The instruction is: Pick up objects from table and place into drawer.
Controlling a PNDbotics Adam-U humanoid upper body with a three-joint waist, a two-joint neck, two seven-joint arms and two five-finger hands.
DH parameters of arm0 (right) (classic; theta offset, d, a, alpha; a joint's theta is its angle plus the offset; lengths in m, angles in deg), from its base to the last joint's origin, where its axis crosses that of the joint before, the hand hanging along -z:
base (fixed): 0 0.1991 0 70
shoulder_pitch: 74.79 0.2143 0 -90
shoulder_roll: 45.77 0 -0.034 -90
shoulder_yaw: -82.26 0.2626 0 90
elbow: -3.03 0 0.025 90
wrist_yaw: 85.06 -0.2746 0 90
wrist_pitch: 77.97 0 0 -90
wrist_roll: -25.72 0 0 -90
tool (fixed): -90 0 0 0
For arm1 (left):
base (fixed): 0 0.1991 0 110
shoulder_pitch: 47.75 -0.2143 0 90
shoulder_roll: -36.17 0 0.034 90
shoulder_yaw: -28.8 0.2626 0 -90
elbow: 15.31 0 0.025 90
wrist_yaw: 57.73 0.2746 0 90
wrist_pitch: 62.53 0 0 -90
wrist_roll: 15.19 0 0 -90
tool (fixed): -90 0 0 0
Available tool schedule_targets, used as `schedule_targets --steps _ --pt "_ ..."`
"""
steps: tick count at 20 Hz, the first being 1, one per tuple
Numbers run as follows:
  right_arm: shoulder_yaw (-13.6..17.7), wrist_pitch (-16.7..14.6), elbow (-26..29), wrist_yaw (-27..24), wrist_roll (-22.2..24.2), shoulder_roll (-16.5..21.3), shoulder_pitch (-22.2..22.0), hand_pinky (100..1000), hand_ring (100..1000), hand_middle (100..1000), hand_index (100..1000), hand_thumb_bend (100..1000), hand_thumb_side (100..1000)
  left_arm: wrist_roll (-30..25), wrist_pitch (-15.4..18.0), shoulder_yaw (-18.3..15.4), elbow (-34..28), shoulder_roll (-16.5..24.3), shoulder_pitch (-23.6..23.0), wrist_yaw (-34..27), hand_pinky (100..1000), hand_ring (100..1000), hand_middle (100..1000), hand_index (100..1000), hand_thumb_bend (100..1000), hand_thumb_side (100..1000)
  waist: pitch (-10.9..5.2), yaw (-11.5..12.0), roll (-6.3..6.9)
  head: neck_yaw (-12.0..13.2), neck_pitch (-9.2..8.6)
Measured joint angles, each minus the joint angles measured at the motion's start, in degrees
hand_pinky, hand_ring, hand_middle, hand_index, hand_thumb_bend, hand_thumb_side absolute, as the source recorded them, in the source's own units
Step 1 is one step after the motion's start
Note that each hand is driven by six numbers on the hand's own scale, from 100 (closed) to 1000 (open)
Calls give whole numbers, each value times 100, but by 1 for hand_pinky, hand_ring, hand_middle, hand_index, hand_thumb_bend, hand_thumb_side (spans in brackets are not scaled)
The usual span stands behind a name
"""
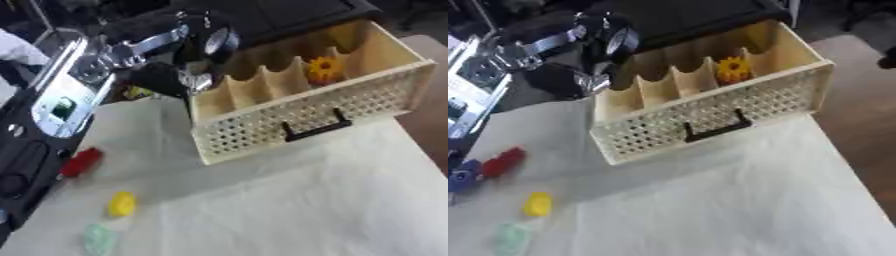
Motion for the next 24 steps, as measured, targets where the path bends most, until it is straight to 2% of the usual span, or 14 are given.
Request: schedule_targets --steps 6,7,8,9,10,13,14,15,17,18,19,20,21,24 --pt "12 39 0 -23 -44 -4 0 566 546 333 676 100 919 -191 63 -3 37 0 0 -72 625 874 958 1000 100 281 -23 6 2 -2 19" --pt "12 41 0 -26 -49 -4 0 565 546 332 676 100 920 -206 65 -3 40 0 0 -72 639 880 961 1000 100 557 -24 6 2 -2 20" --pt "12 42 0 -30 -51 -4 0 565 546 332 676 100 920 -216 65 -3 40 1 0 -61 641 881 962 1000 100 587 -25 6 2 -2 20" --pt "12 44 0 -32 -54 -4 1 564 545 332 676 100 920 -219 64 -3 40 1 0 -39 651 885 965 1000 214 806 -25 6 2 -2 21" --pt "12 48 0 -41 -58 -4 1 564 545 332 675 100 921 -220 63 -3 40 1 0 -6 651 885 964 1000 215 809 -25 6 3 -2 22" --pt "12 59 0 -61 -77 -5 1 563 544 331 674 100 920 -211 73 -2 41 1 0 99 645 883 964 1000 100 239 -25 6 6 -2 22" --pt "12 59 0 -73 -80 -5 1 563 544 331 674 100 920 -209 81 -2 44 1 0 121 645 883 964 1000 100 241 -25 7 6 -2 23" --pt "12 57 0 -83 -83 -5 1 562 544 331 674 100 919 -210 88 -2 48 1 0 135 644 882 963 1000 100 594 -25 8 6 -1 30" --pt "12 56 0 -95 -85 -5 2 562 544 331 673 100 923 -211 91 -2 50 1 0 145 643 880 960 1000 183 809 -25 13 6 -1 37" --pt "12 56 0 -97 -86 -5 2 562 543 330 673 100 922 -202 87 -2 50 1 0 146 644 881 960 1000 102 707 -25 14 6 -1 37" --pt "12 56 0 -99 -86 -5 2 561 543 329 673 100 919 -194 83 -2 50 1 0 146 642 880 959 1000 100 240 -25 15 6 -1 37" --pt "12 57 0 -100 -87 -5 2 561 543 329 673 100 918 -186 84 -2 50 1 0 147 637 877 958 1000 100 245 -25 18 6 -1 37" --pt "12 59 0 -100 -89 -6 2 561 543 329 673 100 918 -176 86 -2 50 1 0 147 625 869 952 1000 100 463 -25 21 6 -1 37" --pt "12 67 0 -100 -97 -9 2 561 543 329 673 100 918 -119 50 -2 53 0 -3 144 612 860 940 1000 100 684 -24 30 6 -1 38"
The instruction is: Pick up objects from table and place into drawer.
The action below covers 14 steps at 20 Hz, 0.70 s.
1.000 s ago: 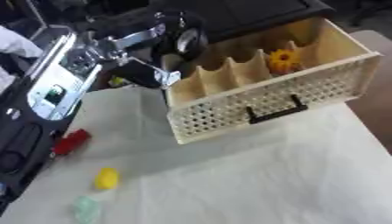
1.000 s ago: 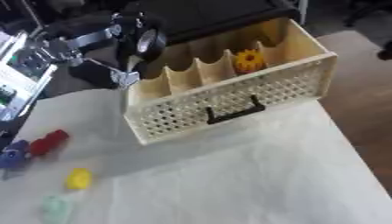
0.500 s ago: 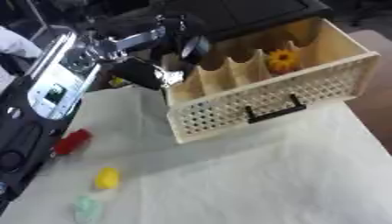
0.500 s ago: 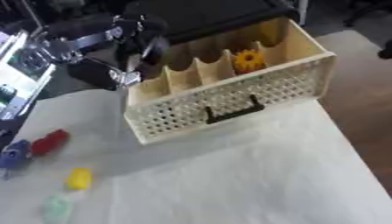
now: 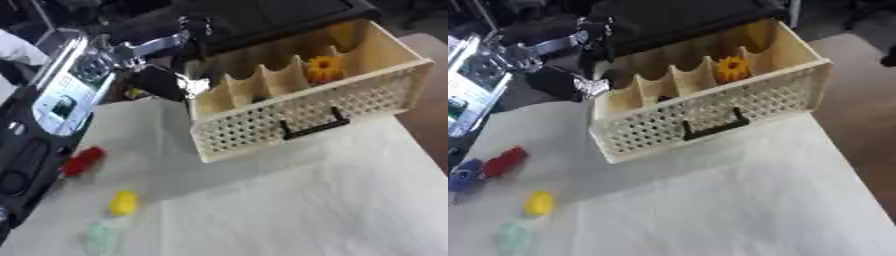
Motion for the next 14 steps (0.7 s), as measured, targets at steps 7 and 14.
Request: schedule_targets --steps 7,14 --pt "4 5 0 -3 -18 -38 0 563 544 331 673 100 916 206 -209 -28 -57 -1 -47 -209 564 830 906 1000 100 706 2 31 -3 0 1" --pt "38 -47 0 -15 -71 -37 -51 569 547 337 676 100 927 1062 -699 -305 -1050 135 -288 -1227 398 689 749 922 100 753 -47 159 -139 -39 110"
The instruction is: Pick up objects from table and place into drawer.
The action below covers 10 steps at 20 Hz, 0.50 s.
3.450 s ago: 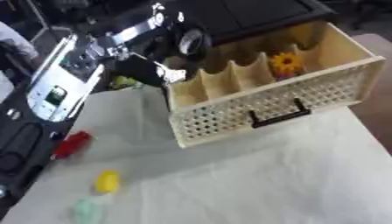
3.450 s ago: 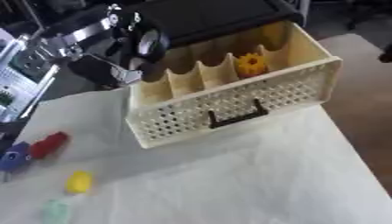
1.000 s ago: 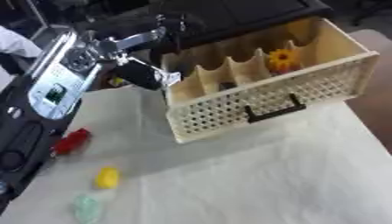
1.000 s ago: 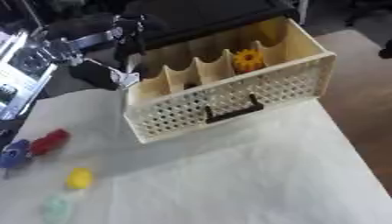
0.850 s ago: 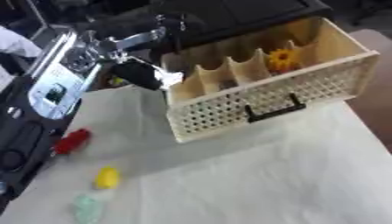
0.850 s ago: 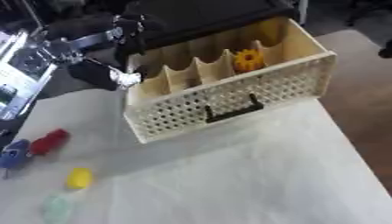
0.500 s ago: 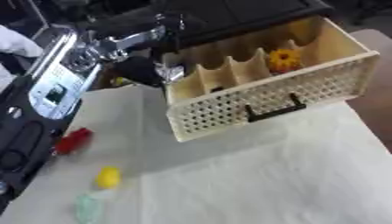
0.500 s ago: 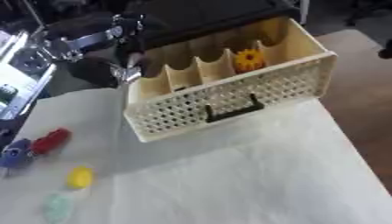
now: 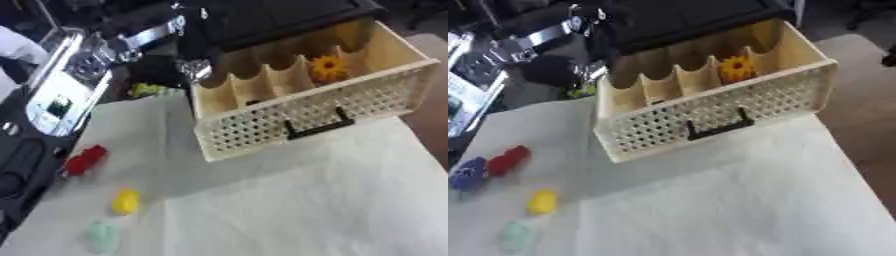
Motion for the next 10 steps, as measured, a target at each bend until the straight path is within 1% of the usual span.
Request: schedule_targets --steps 2,5,7,10 --pt "14 -42 0 0 -37 8 -11 571 548 340 677 100 932 722 -265 -166 -661 151 -230 -750 388 665 725 901 100 778 -56 50 -65 -16 96" --pt "35 -119 0 -16 -99 54 -54 572 549 342 677 100 937 1822 -451 -376 -1635 401 -649 -1865 363 621 679 871 100 803 -119 118 -134 -49 230" --pt "37 -163 0 -33 -130 64 -57 572 549 343 677 100 940 2454 -422 -500 -2130 529 -934 -2567 362 606 658 865 100 811 -171 154 -209 -52 319" --pt "39 -224 0 -36 -164 107 -103 572 549 342 677 100 945 3052 -182 -669 -2427 666 -1354 -3384 358 591 638 852 100 810 -221 239 -352 -51 425"
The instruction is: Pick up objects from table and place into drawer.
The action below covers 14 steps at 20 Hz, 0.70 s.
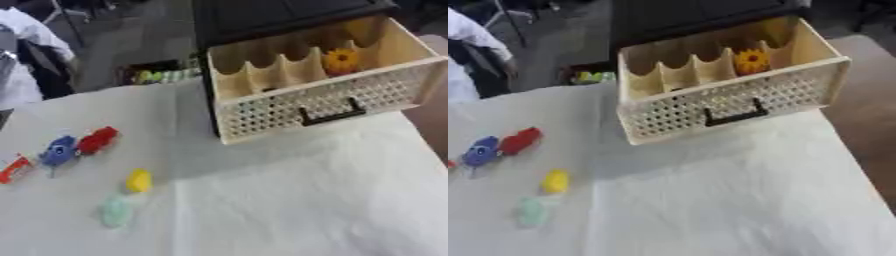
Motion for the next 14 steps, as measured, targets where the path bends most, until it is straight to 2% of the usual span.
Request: schedule_targets --steps 3,7,14 --pt "14 -85 0 0 -24 61 -28 572 550 341 677 100 953 255 250 -139 -58 83 -474 -646 355 581 624 837 100 805 -23 84 -107 -5 77" --pt "16 -249 0 13 -39 224 -57 572 554 341 682 100 968 216 582 -294 -76 107 -1094 -1187 352 573 611 833 100 801 -25 124 -222 -32 133" --pt "-43 -695 0 343 245 824 -155 585 584 354 719 100 1000 -6 1051 -609 -76 -60 -2071 -1330 348 567 607 825 100 821 -24 191 -469 -114 179"
